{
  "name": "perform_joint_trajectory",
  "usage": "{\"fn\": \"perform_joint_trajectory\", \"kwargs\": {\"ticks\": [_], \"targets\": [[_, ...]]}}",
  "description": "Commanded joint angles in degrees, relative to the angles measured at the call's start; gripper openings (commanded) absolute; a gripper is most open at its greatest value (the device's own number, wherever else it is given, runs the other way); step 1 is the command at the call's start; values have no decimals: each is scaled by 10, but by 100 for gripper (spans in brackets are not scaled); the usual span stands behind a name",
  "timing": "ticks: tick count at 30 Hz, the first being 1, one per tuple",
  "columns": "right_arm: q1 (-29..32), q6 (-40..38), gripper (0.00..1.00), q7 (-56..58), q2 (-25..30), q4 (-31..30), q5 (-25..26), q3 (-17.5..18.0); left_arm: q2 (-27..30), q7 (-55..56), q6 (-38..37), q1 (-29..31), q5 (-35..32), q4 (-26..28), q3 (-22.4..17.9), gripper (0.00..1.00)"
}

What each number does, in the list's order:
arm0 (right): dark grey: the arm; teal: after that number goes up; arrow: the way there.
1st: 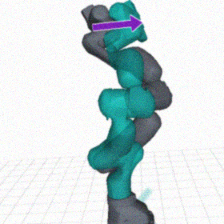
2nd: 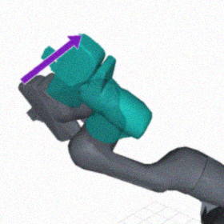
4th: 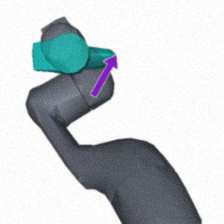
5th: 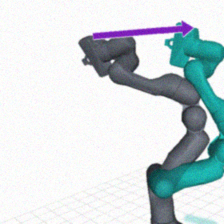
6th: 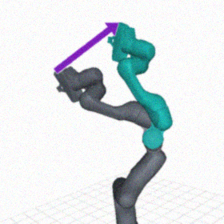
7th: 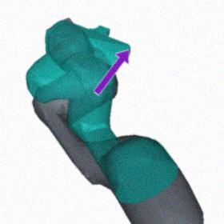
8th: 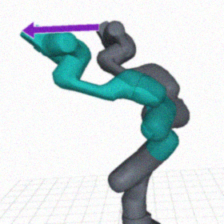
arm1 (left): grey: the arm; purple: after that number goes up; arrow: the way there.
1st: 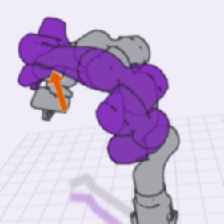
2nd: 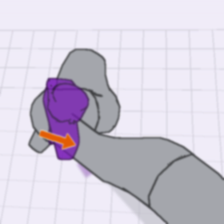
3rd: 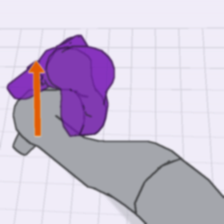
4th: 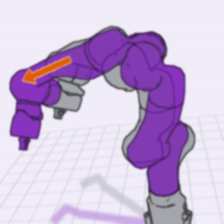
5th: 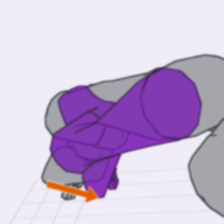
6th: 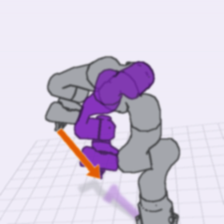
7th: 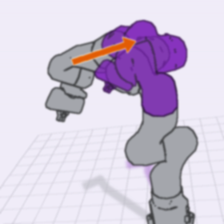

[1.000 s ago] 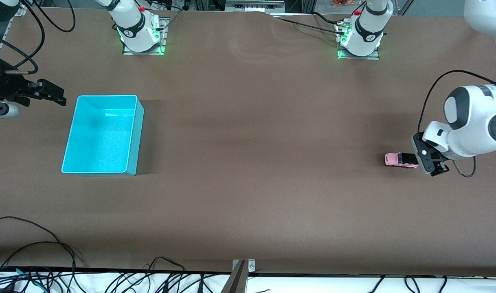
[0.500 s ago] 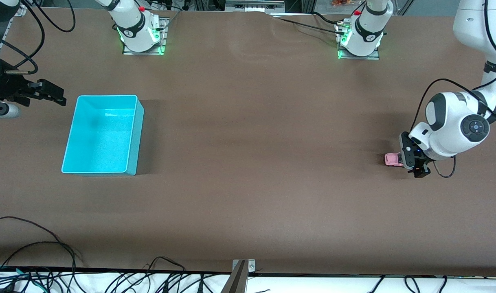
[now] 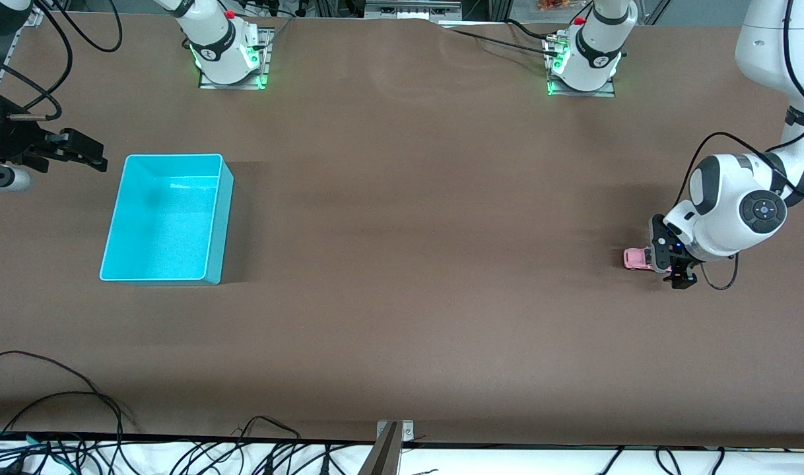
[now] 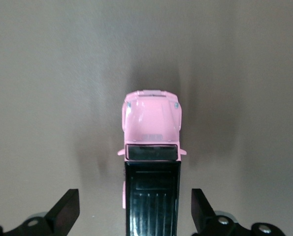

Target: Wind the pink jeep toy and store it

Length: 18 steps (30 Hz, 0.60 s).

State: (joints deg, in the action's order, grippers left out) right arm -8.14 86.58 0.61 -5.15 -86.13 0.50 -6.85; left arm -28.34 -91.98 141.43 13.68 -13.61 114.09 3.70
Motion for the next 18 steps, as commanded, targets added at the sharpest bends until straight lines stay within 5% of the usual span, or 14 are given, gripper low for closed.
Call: {"fn": "perform_joint_trajectory", "kwargs": {"ticks": [1, 9, 18], "targets": [[3, -1, 100, 3, 0, 6, 4, 2, -14, -12, 13, 13, -16, 0, 7, 80], [3, -1, 100, 3, -1, 6, 4, 2, -13, -14, 13, 12, -12, 3, 10, 21], [3, -1, 100, 3, -1, 6, 4, 2, -12, -14, 12, 12, -9, 2, 13, 6]]}}
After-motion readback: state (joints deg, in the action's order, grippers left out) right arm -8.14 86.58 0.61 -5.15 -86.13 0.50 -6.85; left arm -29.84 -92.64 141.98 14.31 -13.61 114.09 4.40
